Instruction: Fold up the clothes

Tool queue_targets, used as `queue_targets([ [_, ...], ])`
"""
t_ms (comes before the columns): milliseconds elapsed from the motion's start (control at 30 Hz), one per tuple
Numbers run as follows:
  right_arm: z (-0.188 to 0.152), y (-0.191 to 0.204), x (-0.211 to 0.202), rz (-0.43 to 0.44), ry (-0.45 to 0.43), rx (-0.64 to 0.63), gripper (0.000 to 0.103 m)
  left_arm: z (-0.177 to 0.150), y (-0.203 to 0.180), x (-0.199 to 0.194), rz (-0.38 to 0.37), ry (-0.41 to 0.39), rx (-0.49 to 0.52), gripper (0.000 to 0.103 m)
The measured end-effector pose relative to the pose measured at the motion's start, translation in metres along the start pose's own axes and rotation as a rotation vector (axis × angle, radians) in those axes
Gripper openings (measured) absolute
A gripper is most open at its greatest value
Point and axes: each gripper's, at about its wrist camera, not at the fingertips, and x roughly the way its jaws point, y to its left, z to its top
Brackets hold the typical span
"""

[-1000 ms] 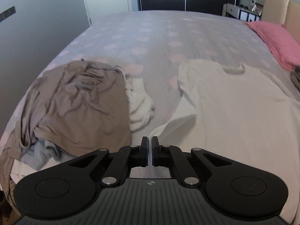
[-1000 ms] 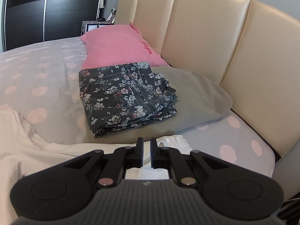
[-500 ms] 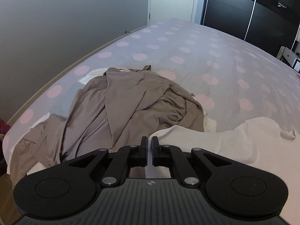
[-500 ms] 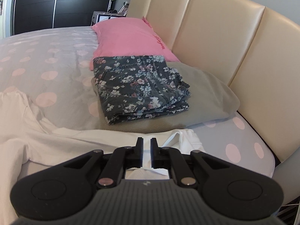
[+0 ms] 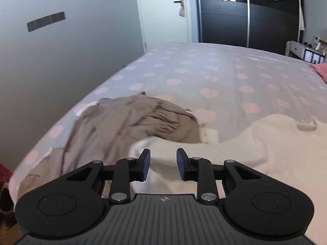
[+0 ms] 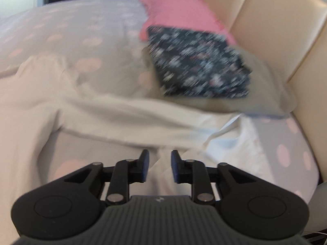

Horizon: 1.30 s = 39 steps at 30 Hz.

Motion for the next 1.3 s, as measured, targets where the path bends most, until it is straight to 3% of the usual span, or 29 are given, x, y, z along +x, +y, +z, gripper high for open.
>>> queue_targets([
  [167, -0.028, 0.014, 0.006, 0.115, 0.137, -0.022, 0.029, -0.022, -0.046, -0.010, -0.083, 0.043, 0.130, 0.026],
  [333, -0.057, 0.021, 0.001, 0.218, 0.244, -0.041, 0.036, -0.055, -0.099, -0.012, -0.172, 0.146, 0.310, 0.026],
  [500, -0.082, 0.015, -0.009, 0.352, 0.351, 0.017, 0.036, -0.099, -0.148, -0.015, -0.267, 0.258, 0.463, 0.026],
  [667, -0.112, 0.021, -0.028, 0.430, 0.442, 0.004, 0.035, -0.136, -0.180, -0.023, -0.287, 0.292, 0.645, 0.026],
  [800, -0.138, 0.031, -0.043, 0.486, 0.509, 0.011, 0.035, -0.147, -0.187, -0.027, -0.294, 0.303, 0.686, 0.026],
  [967, -0.146, 0.048, -0.054, 0.451, 0.468, -0.074, 0.034, -0.150, -0.187, -0.028, -0.291, 0.303, 0.685, 0.026],
  [1000, -0.146, 0.051, -0.054, 0.438, 0.466, -0.087, 0.029, -0.150, -0.187, -0.028, -0.290, 0.305, 0.686, 0.026],
  [1067, -0.145, 0.048, -0.052, 0.430, 0.473, -0.068, 0.003, -0.152, -0.187, -0.028, -0.285, 0.315, 0.701, 0.026],
  [1300, -0.131, 0.032, -0.083, 0.425, 0.450, -0.021, 0.001, -0.164, -0.184, -0.022, -0.244, 0.388, 0.749, 0.026],
])
